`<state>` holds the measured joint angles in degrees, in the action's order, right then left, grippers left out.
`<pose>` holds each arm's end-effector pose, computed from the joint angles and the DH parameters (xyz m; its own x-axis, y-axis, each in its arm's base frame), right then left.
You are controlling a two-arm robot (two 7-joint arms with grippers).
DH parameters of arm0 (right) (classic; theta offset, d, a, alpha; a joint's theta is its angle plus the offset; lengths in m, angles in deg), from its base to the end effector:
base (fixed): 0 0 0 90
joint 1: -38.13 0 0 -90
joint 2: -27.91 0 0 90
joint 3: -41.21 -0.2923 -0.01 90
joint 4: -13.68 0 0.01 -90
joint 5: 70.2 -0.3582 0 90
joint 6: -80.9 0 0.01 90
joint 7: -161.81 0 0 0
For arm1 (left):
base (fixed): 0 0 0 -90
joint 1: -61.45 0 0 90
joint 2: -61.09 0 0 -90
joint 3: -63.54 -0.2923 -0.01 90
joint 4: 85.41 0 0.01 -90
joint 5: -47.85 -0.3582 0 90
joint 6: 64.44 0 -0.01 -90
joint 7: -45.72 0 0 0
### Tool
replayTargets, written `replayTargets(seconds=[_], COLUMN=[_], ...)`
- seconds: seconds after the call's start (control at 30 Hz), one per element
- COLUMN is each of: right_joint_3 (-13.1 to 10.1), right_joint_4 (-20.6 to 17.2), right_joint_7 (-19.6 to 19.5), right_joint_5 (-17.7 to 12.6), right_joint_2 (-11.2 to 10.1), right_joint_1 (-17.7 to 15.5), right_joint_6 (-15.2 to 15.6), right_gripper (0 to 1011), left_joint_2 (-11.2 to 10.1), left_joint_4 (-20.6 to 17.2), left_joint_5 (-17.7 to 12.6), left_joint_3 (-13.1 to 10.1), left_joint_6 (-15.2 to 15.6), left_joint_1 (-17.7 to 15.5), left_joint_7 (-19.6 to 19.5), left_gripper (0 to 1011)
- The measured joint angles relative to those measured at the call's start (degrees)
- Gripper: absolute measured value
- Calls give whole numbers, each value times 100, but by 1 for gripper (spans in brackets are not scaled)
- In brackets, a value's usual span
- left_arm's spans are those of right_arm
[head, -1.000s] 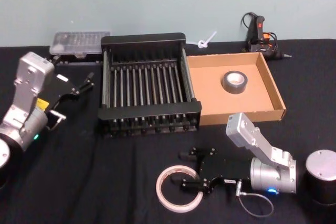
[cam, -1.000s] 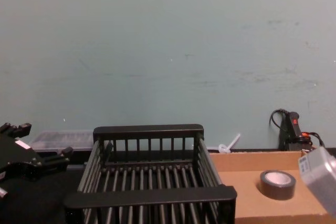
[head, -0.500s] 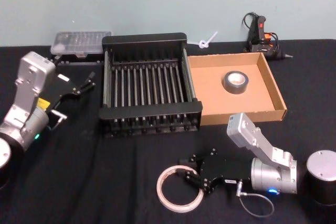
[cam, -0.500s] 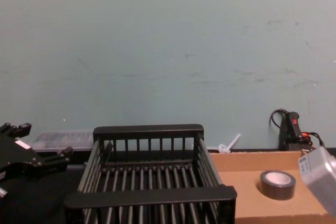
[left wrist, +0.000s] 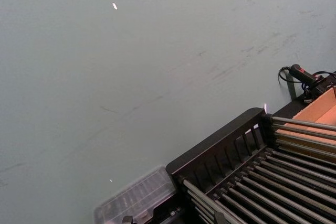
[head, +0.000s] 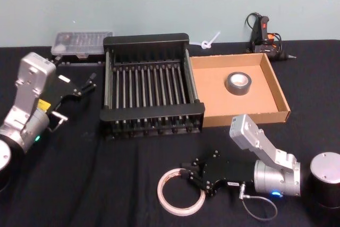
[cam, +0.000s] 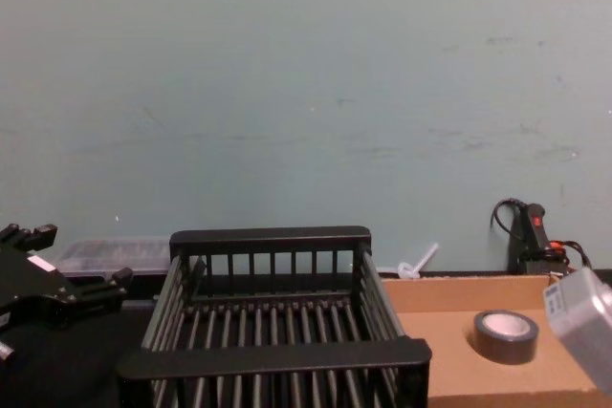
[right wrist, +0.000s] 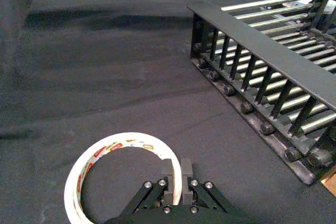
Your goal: Pick up the white tape and place it into the black box , Pick up the silver tape and place it into the brown box.
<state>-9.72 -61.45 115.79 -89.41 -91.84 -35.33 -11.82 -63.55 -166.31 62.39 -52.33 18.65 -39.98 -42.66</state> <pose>0.4008 0.0022 -0.3581 0.9492 -0.3143 0.0166 0.2992 0.8847 -0.3575 0.4051 0.0708 -0.3136 0.2924 0.8802 0.3738 -0.9552 0.2875 0.0703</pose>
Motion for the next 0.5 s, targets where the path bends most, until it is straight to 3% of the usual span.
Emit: replayTargets(seconds=[0.23, 0.5], right_joint_3=[-33, -80], right_joint_4=[-13, -272], right_joint_7=[43, 141], right_joint_5=[-76, -176], right_joint_2=[-10, -156], right_joint_1=[-18, -42], right_joint_6=[-30, -69], right_gripper=[96, 96], left_joint_2=[0, 0], left_joint_4=[0, 0], left_joint_5=[0, 0], left_joint_3=[0, 0], left_joint_6=[0, 0], left_joint_1=[0, 0], left_joint_7=[0, 0], left_gripper=[1001, 1001])
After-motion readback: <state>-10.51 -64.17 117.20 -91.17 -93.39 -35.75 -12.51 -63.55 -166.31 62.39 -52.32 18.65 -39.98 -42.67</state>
